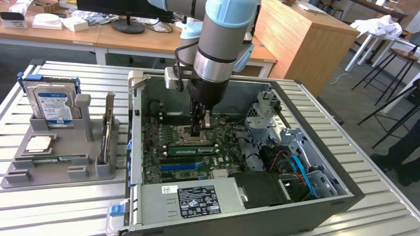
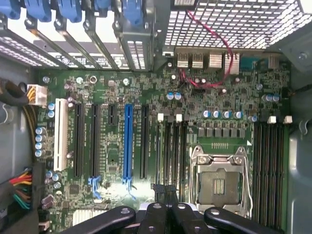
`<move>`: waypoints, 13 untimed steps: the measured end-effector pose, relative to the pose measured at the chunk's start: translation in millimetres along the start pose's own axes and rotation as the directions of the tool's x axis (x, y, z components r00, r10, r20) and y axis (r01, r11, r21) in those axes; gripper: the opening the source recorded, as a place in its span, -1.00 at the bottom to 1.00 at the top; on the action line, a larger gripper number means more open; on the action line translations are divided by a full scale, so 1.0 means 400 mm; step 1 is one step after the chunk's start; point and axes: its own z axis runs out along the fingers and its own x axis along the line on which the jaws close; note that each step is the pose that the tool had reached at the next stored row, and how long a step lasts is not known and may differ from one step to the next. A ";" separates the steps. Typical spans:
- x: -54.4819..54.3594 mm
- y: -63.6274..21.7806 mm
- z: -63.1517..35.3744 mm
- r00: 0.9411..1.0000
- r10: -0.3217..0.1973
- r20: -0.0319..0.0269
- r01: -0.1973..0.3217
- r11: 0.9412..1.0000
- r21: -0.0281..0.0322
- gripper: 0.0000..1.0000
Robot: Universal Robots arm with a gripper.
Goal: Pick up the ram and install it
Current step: 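Press down the ram until it locks into place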
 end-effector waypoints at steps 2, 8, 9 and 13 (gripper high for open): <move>0.000 0.006 0.001 1.000 0.000 0.000 0.000 1.000 0.000 -0.80; 0.000 0.021 0.002 1.000 0.000 0.000 0.000 1.000 0.000 -0.80; 0.000 0.025 0.003 1.000 0.000 0.000 0.000 1.000 0.000 -0.80; 0.000 0.036 0.004 1.000 0.000 0.000 0.000 1.000 0.000 -0.80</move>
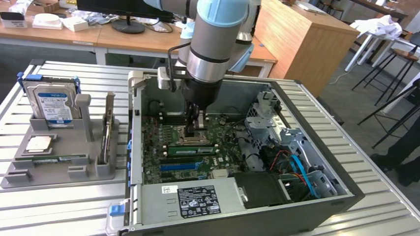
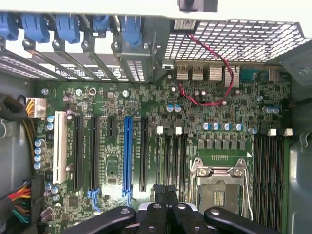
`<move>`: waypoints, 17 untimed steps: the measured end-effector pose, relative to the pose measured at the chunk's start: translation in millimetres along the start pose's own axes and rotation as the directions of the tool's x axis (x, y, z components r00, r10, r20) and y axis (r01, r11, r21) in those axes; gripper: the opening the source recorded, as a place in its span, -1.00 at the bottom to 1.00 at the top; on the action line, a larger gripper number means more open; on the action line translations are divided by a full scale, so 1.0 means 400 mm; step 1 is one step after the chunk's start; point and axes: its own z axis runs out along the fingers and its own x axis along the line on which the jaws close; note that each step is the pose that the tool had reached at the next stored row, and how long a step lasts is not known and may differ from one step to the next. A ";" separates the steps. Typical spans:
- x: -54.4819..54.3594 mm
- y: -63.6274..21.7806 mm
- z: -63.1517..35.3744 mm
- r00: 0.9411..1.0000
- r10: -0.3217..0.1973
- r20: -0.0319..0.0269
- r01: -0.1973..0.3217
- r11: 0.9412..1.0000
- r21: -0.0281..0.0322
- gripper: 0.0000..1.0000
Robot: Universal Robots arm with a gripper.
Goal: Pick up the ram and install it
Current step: 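Press down the ram until it locks into place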
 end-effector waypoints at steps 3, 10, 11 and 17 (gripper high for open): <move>0.000 0.006 0.000 1.000 0.000 0.000 0.000 1.000 0.000 -0.80; 0.000 0.008 0.001 1.000 0.000 0.000 0.000 1.000 0.000 -0.80; 0.000 0.008 0.001 1.000 0.000 0.000 0.000 1.000 0.000 -0.80; 0.000 0.008 0.012 1.000 0.000 0.000 0.000 1.000 0.001 -0.80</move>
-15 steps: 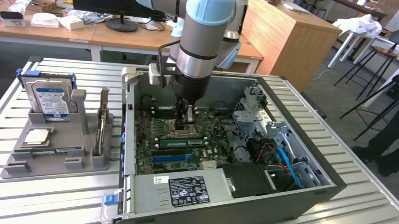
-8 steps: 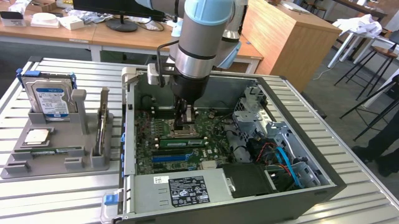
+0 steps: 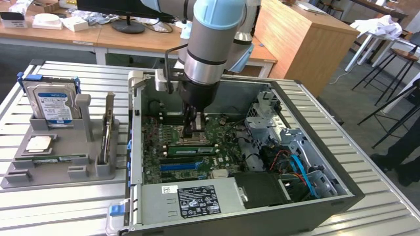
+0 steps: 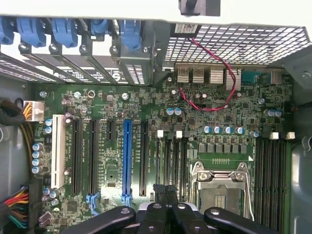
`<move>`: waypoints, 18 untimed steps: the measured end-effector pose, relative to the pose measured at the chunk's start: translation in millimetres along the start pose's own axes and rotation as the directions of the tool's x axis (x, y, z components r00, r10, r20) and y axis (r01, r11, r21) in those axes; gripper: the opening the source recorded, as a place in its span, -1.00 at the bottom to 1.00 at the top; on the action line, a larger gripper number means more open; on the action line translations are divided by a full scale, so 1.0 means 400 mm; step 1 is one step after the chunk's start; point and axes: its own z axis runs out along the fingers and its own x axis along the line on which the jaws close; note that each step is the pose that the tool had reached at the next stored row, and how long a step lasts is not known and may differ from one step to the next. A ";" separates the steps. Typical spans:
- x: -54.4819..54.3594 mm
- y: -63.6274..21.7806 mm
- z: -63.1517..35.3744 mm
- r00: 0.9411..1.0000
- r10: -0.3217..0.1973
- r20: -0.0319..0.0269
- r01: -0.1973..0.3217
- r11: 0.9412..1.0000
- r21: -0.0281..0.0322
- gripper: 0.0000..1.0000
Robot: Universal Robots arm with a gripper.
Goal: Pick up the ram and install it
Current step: 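Press down the ram until it locks into place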
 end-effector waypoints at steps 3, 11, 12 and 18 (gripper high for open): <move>0.000 0.000 0.010 1.000 0.000 0.000 0.000 1.000 0.000 -0.80; 0.001 0.001 0.031 1.000 0.000 0.000 0.000 1.000 0.001 -0.80; 0.001 0.001 0.034 1.000 0.000 0.000 0.000 1.000 0.001 -0.80; 0.001 0.003 0.046 1.000 0.000 0.000 0.000 1.000 0.002 -0.80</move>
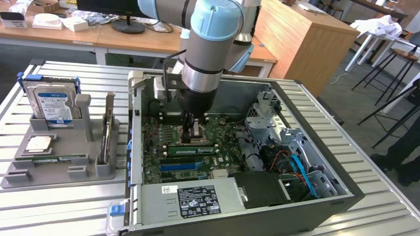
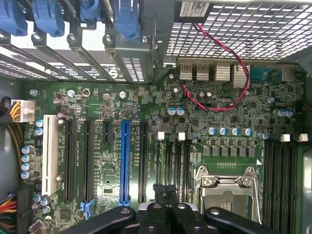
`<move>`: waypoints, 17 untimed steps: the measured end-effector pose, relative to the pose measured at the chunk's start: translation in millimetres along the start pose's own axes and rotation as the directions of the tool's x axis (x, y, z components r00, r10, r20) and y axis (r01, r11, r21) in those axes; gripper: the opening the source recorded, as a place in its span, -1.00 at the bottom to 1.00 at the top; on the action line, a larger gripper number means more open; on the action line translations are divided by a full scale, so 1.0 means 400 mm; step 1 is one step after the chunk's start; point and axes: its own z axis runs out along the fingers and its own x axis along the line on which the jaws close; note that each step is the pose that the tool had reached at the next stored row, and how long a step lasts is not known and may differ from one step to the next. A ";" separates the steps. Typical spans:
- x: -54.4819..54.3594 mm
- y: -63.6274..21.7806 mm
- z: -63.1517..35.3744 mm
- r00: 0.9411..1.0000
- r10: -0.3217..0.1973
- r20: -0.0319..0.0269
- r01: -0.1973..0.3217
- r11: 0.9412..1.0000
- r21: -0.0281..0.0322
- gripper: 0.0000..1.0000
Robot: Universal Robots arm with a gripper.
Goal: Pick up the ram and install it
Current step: 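Press down the ram until it locks into place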
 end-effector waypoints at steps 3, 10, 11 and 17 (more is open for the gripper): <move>0.000 0.001 0.006 1.000 0.000 0.000 0.000 1.000 0.000 -0.80; 0.000 0.002 0.017 1.000 0.000 0.000 0.000 1.000 0.001 -0.80; 0.000 0.002 0.019 1.000 0.000 0.000 0.000 1.000 0.001 -0.80; 0.001 0.003 0.028 1.000 0.000 0.000 0.000 1.000 0.001 -0.80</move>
